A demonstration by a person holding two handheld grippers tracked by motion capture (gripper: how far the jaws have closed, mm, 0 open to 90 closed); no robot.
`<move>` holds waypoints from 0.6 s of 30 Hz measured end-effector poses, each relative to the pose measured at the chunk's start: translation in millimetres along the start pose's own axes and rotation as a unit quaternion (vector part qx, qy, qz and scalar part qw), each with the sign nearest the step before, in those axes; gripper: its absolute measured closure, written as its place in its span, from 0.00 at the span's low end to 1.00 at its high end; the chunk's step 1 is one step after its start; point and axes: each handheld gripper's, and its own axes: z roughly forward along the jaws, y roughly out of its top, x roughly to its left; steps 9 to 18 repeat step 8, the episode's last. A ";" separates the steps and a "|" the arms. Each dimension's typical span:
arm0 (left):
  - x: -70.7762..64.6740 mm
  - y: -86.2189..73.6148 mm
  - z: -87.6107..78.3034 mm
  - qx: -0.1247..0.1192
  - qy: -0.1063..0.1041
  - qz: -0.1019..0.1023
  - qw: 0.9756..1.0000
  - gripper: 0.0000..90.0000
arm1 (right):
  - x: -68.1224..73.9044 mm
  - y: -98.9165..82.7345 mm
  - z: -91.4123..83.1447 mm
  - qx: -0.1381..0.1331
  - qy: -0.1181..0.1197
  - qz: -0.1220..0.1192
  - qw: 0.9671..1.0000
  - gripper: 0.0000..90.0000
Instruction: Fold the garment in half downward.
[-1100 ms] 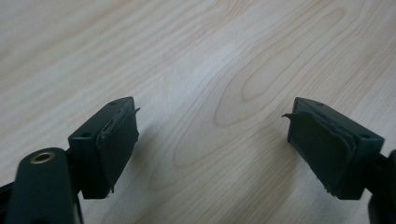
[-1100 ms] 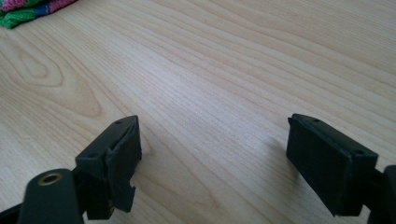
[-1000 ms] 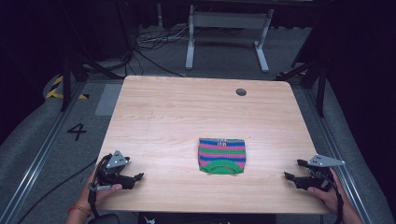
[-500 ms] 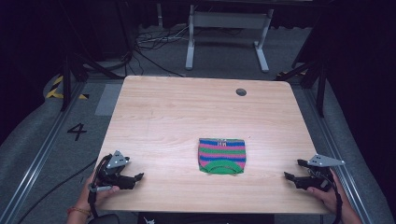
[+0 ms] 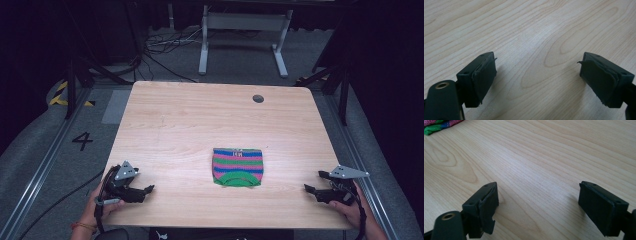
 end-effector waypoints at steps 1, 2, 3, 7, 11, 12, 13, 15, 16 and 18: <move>-0.1 0.1 0.1 0.001 -0.001 -0.001 1.000 0.15 | 0.0 0.0 0.0 0.000 0.000 0.000 1.000 0.19; -0.1 0.1 0.1 0.001 0.000 0.000 1.000 0.15 | 0.0 0.0 0.0 0.000 0.000 0.000 1.000 0.19; -0.1 0.1 0.1 0.001 0.000 0.000 1.000 0.15 | 0.0 0.0 0.0 0.000 0.000 0.000 1.000 0.19; -0.2 0.4 0.3 0.001 0.001 -0.001 1.000 0.15 | 0.0 0.0 0.0 0.000 0.000 0.000 1.000 0.19; -0.2 0.5 0.3 0.002 0.002 -0.001 1.000 0.15 | -0.1 0.0 0.0 0.000 0.000 0.000 1.000 0.19; -0.2 0.5 0.3 0.002 0.002 -0.001 1.000 0.15 | -0.1 0.0 0.0 0.000 0.000 0.000 1.000 0.19; -0.2 0.5 0.3 0.002 0.002 -0.001 1.000 0.15 | -0.1 0.0 0.0 0.000 0.000 0.000 1.000 0.19; -0.2 0.5 0.3 0.002 0.002 -0.001 1.000 0.15 | -0.1 0.0 0.0 0.000 0.000 0.000 1.000 0.19; -0.2 0.5 0.3 0.002 0.002 -0.001 1.000 0.15 | -0.1 0.0 0.0 0.000 0.000 0.000 1.000 0.19; -0.2 0.5 0.3 0.002 0.002 -0.001 1.000 0.15 | -0.1 0.0 0.0 0.000 0.000 0.000 1.000 0.19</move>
